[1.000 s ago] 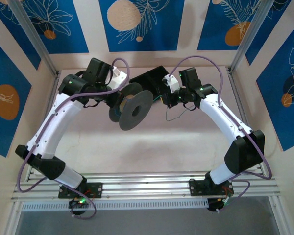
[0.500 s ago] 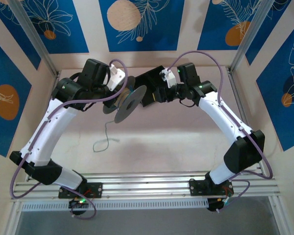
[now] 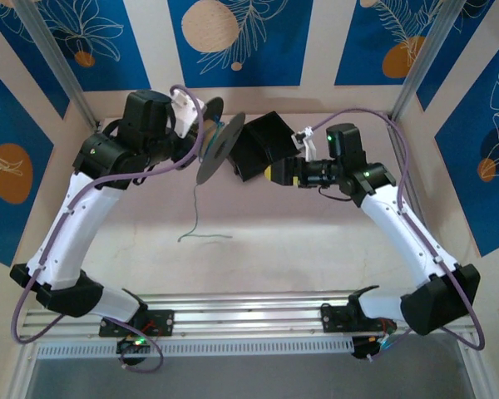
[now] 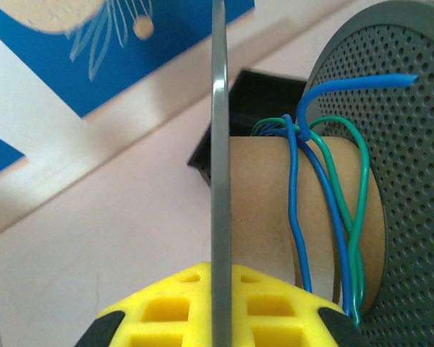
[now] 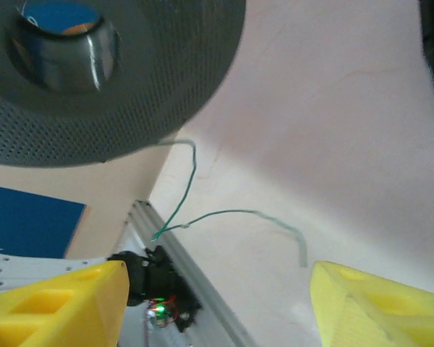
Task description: Wrap the cables
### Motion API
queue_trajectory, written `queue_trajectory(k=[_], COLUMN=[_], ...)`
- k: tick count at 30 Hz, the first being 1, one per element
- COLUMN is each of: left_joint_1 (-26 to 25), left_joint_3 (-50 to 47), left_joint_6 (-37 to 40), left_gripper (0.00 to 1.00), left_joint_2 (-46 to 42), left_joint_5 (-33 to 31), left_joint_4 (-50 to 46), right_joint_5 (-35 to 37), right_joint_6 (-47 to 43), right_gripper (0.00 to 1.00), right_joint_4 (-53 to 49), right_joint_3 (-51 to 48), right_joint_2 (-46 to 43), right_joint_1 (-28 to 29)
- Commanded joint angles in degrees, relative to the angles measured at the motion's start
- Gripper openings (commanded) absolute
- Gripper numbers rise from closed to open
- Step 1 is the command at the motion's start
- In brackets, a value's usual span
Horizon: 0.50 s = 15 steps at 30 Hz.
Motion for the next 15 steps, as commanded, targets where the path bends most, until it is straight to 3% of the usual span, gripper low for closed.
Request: queue_trajectory(k=[1,7,11,15], left_joint_1=[-0.33,-0.33,-0.43,-0.28], left_joint_3=[3.03,1.59,-0.63,-0.61], left_joint_6=[-3.60,-7.67,-10.84,-12.88], left_gripper=[0.00,0.00,0.00,0.00], left_joint_2=[-2.48,-2.38,-2.49,-1.61], left_joint_5=[-1.29,-3.16,-3.37,-3.99], left_joint_4=[12.77,23.13,30.03,32.31], right_joint_5=[-6.10,-3.38,4.08,12.45], right_joint_6=[13.06,35.95,50.00,48.62], right_gripper=[0.69,0.68,0.67,0.72], right_joint_4=[7.01,21.07,25.79,29.41], right_joint_3=[-5.12,-15.31,-17.65,-16.80], right_joint_2=[-4.07,-8.42,-8.86,-10.04], right_joint_1=[0.01,4.80,10.53,16.82])
